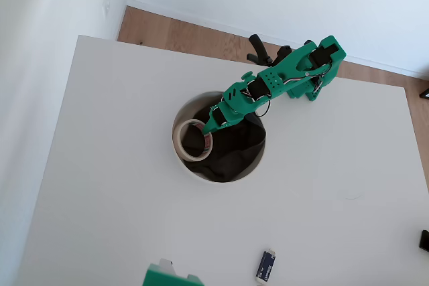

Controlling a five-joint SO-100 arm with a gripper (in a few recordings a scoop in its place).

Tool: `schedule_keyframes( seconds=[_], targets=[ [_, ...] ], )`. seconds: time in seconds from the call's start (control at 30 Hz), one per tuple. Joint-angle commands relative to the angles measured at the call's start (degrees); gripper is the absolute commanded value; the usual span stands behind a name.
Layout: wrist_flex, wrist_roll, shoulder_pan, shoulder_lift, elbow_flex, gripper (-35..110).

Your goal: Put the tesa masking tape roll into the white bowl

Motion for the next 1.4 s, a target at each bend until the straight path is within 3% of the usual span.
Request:
schedule_keyframes(
  seconds=[0.0, 0.23, 0.6, 0.67, 0.77, 1.0, 1.37],
  targets=[
    [3.8, -0.8, 0.4, 9.4, -7.4, 9],
    [12.3, -0.5, -0.5, 15.6, -11.3, 13],
    [8.6, 1.3, -0.9, 8.7, -11.3, 12],
    [8.8, 1.5, -1.5, 10.1, -11.3, 10],
    [9.6, 1.9, -2.5, 12.5, -11.3, -8],
    [10.7, 3.2, -4.0, 16.6, -11.4, -8],
    [22.3, 7.1, -19.7, 32.5, -11.9, -8]
  ],
)
